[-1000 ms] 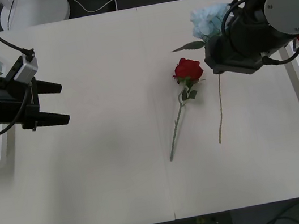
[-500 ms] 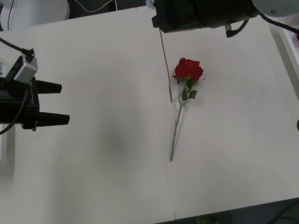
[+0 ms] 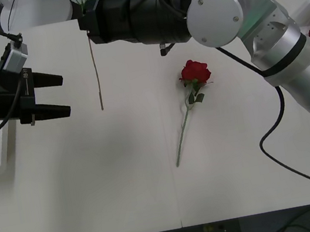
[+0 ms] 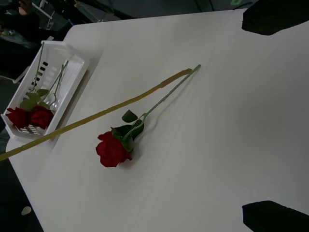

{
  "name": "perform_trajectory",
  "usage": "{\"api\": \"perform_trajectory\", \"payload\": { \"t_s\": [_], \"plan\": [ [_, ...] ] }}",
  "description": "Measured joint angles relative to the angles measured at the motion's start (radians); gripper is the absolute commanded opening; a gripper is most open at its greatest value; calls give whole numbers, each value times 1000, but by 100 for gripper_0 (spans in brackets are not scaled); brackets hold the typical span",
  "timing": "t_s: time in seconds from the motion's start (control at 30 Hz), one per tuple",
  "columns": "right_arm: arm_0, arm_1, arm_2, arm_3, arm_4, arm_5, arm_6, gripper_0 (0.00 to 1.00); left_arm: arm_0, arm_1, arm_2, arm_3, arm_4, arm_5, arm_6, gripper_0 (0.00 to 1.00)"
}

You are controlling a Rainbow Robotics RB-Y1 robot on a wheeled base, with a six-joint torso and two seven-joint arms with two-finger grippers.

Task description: Put the red flowers into the right box and the blue flowers into the left box

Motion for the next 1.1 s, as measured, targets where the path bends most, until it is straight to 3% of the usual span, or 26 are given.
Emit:
{"api": "perform_trajectory", "payload": {
  "t_s": [0.17, 0.37, 0.9, 1.07, 1.1],
  "plan": [
    [0, 13, 79, 6, -20, -80, 0, 0, 11, 0, 0, 43, 131, 0, 0, 100],
    [0, 31, 90, 6, -52, -86, 0, 0, 35, 0, 1, 78, 208, 1, 0, 100],
    [0, 38, 90, 8, -86, -86, 47, 0, 46, -45, 1, 81, 213, 83, 3, 100],
    [0, 38, 90, 8, -104, -93, 48, 0, 46, -83, 1, 82, 213, 84, 93, 100],
    [0, 38, 90, 8, -107, -94, 48, 0, 46, -94, 1, 82, 213, 84, 118, 91]
  ]
}}
